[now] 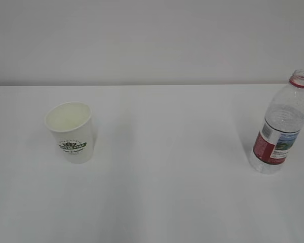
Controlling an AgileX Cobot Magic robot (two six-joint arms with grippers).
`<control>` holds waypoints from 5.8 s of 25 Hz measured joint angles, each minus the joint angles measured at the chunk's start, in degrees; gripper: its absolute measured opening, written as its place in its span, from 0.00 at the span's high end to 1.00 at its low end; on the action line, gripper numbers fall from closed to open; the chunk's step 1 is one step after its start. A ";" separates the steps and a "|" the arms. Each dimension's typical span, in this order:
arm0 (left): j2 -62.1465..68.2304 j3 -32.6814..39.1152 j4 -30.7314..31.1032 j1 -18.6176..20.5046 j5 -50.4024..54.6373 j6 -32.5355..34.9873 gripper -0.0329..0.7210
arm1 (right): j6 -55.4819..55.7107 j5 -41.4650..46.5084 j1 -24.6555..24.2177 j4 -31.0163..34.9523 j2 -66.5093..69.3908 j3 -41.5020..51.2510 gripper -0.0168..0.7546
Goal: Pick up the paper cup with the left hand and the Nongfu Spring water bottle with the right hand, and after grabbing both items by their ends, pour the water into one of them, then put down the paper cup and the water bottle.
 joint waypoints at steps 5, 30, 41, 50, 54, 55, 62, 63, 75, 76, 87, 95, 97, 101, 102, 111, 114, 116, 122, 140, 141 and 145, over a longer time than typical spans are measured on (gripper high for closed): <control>4.57 -0.35 -0.02 0.00 -2.60 0.00 0.27 | 0.00 -3.53 0.00 0.00 3.46 -2.00 0.22; 29.12 -7.13 2.62 0.00 -26.10 0.00 0.27 | 0.00 -21.52 0.00 3.11 15.49 -4.09 0.22; 38.96 -10.39 5.13 0.00 -36.86 0.00 0.27 | 0.00 -30.56 0.00 2.53 24.08 -7.97 0.23; 43.44 -13.01 5.63 0.00 -39.93 0.00 0.27 | 0.00 -44.91 0.00 1.97 30.79 -7.97 0.22; 44.96 -13.01 5.63 0.00 -43.03 0.00 0.27 | 0.00 -50.57 0.00 1.44 34.21 -7.97 0.22; 45.61 -13.01 5.63 0.00 -44.05 0.00 0.27 | 0.00 -51.34 0.00 1.44 35.20 -7.97 0.22; 50.36 -13.01 5.63 0.00 -49.59 0.00 0.27 | 0.00 -58.34 0.00 -1.10 41.37 -7.97 0.23; 51.21 -13.01 5.14 0.00 -50.14 0.00 0.27 | 0.00 -59.30 0.00 -1.55 42.13 -7.97 0.23; 60.08 -10.57 5.23 0.00 -65.41 0.00 0.33 | 0.00 -61.79 0.00 -2.08 48.13 -7.97 0.23; 60.84 -9.53 5.63 -0.13 -66.97 0.00 0.34 | 0.00 -62.12 0.00 -2.08 49.16 -7.97 0.23; 63.80 0.81 10.26 -6.35 -79.42 0.00 0.34 | 0.00 -67.56 0.00 -2.08 54.08 -5.35 0.23; 66.19 4.59 10.88 -6.72 -81.45 0.00 0.35 | 1.47 -73.68 0.00 -2.08 54.18 4.53 0.23; 66.19 5.88 10.91 -6.72 -83.11 0.00 0.35 | 1.73 -74.31 0.00 -2.08 54.18 5.88 0.22; 66.19 8.64 11.00 -6.72 -86.87 0.00 0.35 | 1.91 -74.68 0.00 -2.08 54.18 7.82 0.22; 66.19 9.35 11.00 -6.72 -87.44 0.00 0.35 | 1.91 -74.68 0.00 -2.08 54.18 8.10 0.23; 67.63 13.90 13.89 -6.84 -91.46 -3.33 0.35 | 1.91 -74.78 0.00 -2.08 54.18 11.78 0.23; 69.20 14.87 15.25 -6.84 -92.77 -4.59 0.35 | 2.01 -75.63 0.00 -2.08 54.18 13.66 0.23; 70.24 14.96 15.64 -6.84 -93.92 -5.46 0.35 | 2.01 -77.90 0.00 -2.08 54.31 15.38 0.23; 73.01 14.96 16.14 -6.84 -97.30 -7.25 0.35 | 2.04 -86.91 0.00 -0.97 58.67 20.84 0.23; 85.28 14.96 24.97 -6.84 -105.04 -10.10 0.38 | 2.13 -111.04 0.00 1.49 78.39 29.44 0.23; 85.69 14.96 25.56 -6.84 -105.55 -10.20 0.38 | 2.13 -113.16 0.00 1.51 80.09 30.02 0.23; 87.33 14.96 28.60 -6.84 -107.14 -10.43 0.38 | 2.13 -122.34 0.00 2.32 87.18 31.99 0.23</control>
